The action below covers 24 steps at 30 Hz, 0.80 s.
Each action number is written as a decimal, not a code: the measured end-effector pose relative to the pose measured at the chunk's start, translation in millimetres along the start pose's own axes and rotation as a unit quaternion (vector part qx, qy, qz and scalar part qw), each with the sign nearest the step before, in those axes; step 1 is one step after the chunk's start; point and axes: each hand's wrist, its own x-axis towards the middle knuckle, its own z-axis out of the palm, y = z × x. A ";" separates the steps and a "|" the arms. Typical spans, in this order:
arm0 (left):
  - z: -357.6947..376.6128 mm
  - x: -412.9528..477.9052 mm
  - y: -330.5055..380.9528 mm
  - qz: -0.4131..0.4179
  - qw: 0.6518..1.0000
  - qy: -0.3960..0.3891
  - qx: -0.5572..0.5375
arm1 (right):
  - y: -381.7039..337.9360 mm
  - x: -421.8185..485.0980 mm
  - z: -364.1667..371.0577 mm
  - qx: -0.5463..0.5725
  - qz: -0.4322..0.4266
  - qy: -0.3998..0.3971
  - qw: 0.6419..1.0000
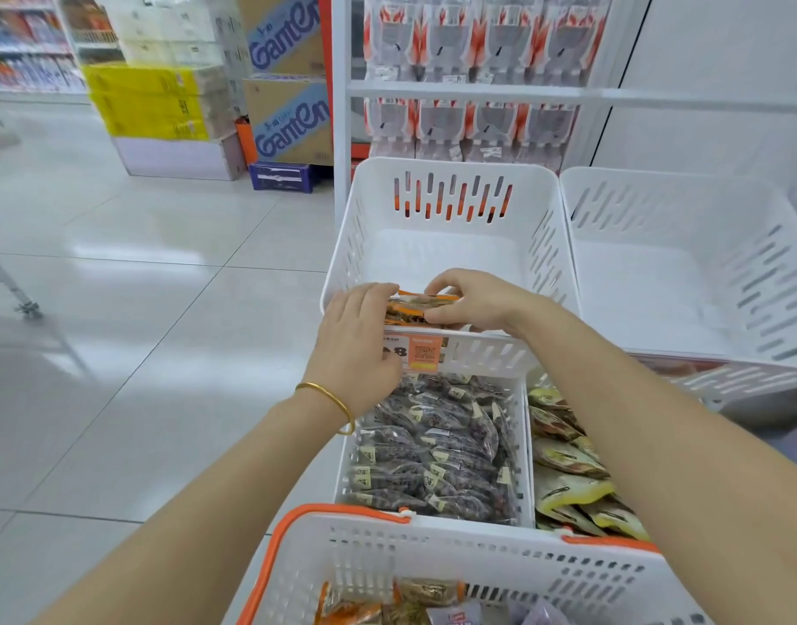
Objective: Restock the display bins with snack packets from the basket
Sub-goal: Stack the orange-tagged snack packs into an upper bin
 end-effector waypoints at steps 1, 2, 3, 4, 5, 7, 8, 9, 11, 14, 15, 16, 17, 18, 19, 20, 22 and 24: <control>0.1 -0.7 -0.2 0.004 1.000 -0.001 -0.006 | -1.0 -0.1 0.5 -0.008 -0.001 -0.007 1.000; 0.0 -1.2 0.0 0.004 1.000 0.000 -0.020 | -2.5 -1.4 -0.8 -0.009 0.005 -0.017 1.000; -0.3 -1.1 0.1 -0.002 0.999 0.004 -0.043 | -3.3 -3.5 -3.3 -0.005 0.016 -0.028 0.999; -1.2 -1.0 0.1 -0.012 0.997 0.007 -0.072 | -3.9 -6.2 -6.2 -0.003 0.025 -0.033 0.999; -2.3 -1.1 -0.4 -0.021 0.995 0.013 -0.100 | -4.2 -9.3 -8.8 -0.002 0.029 -0.032 0.999; -5.6 -2.6 -1.0 -0.030 0.988 0.022 -0.147 | -6.3 -18.0 -11.7 -0.006 0.018 -0.010 1.000; -7.6 -4.5 -0.3 -0.033 0.986 0.026 -0.162 | -8.7 -25.0 -12.1 -0.011 0.003 0.017 1.000; -9.2 -7.5 0.7 -0.035 0.984 0.030 -0.173 | -11.6 -35.0 -11.7 -0.015 -0.016 0.057 0.998; -14.7 -18.9 6.4 -0.035 0.980 0.033 -0.193 | -19.1 -65.1 -8.5 0.003 -0.057 0.140 0.988; -21.1 -51.3 18.9 -0.022 0.976 0.025 -0.216 | -22.8 -129.2 13.9 0.080 -0.113 0.207 0.969; -20.9 -65.4 21.5 -0.021 0.978 0.015 -0.208 | -18.6 -150.1 27.1 0.111 -0.123 0.205 0.965; -20.1 -81.1 24.3 -0.024 0.980 -0.005 -0.197 | -10.5 -168.4 43.5 0.138 -0.121 0.190 0.965; -16.2 -97.9 24.1 -0.033 0.981 -0.032 -0.186 | 1.4 -183.4 63.3 0.156 -0.104 0.162 0.969; -10.3 -116.4 22.7 -0.045 0.981 -0.066 -0.178 | 16.6 -194.9 85.9 0.159 -0.077 0.124 0.976; -2.2 -136.7 19.9 -0.063 0.978 -0.103 -0.171 | 34.6 -203.5 110.3 0.148 -0.042 0.081 0.985; 7.0 -158.0 16.3 -0.082 0.973 -0.139 -0.168 | 54.4 -209.9 136.3 0.135 0.003 0.038 0.990; 26.1 -198.3 9.9 -0.119 0.960 -0.199 -0.158 | 94.1 -216.8 183.7 0.102 0.083 -0.022 0.991; 40.4 -227.2 8.4 -0.150 0.946 -0.255 -0.132 | 124.7 -219.7 216.7 0.081 0.124 -0.046 0.988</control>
